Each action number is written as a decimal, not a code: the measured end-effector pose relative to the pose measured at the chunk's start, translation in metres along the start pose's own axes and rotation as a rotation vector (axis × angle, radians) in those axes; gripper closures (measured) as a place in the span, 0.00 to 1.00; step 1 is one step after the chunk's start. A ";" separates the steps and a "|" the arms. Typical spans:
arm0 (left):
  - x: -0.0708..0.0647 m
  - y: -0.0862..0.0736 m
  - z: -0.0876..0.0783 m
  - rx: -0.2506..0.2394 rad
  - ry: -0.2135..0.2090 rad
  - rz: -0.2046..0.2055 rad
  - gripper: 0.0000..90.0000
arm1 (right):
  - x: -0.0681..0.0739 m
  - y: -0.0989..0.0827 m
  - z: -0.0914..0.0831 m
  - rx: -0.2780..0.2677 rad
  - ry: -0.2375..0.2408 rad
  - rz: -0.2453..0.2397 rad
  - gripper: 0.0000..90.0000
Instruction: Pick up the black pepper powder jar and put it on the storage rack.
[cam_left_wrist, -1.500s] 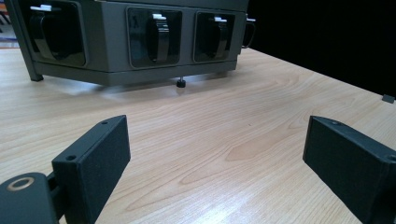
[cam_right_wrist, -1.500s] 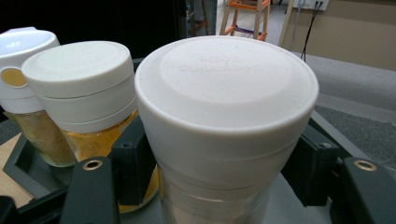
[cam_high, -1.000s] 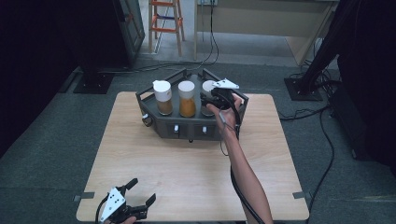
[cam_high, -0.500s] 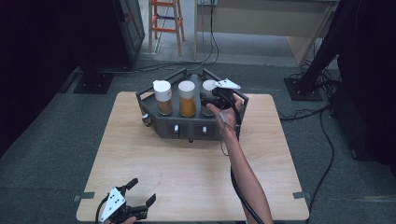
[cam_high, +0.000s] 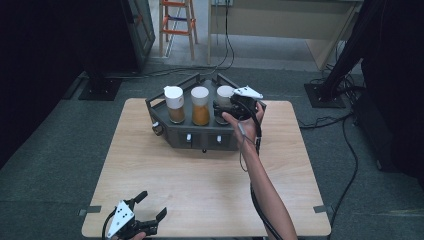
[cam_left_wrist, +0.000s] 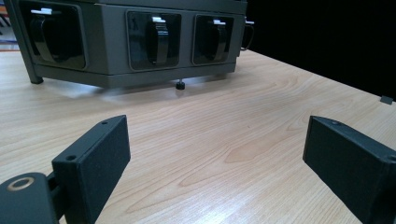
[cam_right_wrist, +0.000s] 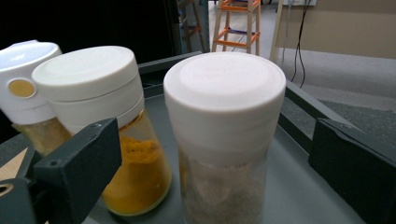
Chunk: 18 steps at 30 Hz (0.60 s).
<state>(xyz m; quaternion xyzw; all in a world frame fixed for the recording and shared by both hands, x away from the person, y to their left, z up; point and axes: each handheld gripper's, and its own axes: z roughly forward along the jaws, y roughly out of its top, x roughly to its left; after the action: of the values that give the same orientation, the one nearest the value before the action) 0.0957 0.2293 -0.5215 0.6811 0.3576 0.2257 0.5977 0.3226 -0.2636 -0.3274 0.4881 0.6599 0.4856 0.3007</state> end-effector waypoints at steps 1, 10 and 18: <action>0.000 0.000 0.000 0.000 0.000 0.001 0.08 | 0.000 -0.001 -0.001 -0.001 0.002 0.002 0.03; 0.000 0.000 0.000 0.002 0.001 0.004 0.08 | -0.004 -0.012 -0.018 -0.028 0.034 -0.017 0.03; 0.000 0.000 0.000 0.000 0.001 0.005 0.08 | -0.010 -0.025 -0.032 -0.042 0.065 -0.019 0.03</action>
<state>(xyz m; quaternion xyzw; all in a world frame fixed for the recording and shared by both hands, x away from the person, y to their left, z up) 0.0955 0.2289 -0.5213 0.6820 0.3563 0.2273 0.5969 0.2891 -0.2855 -0.3398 0.4593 0.6638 0.5119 0.2939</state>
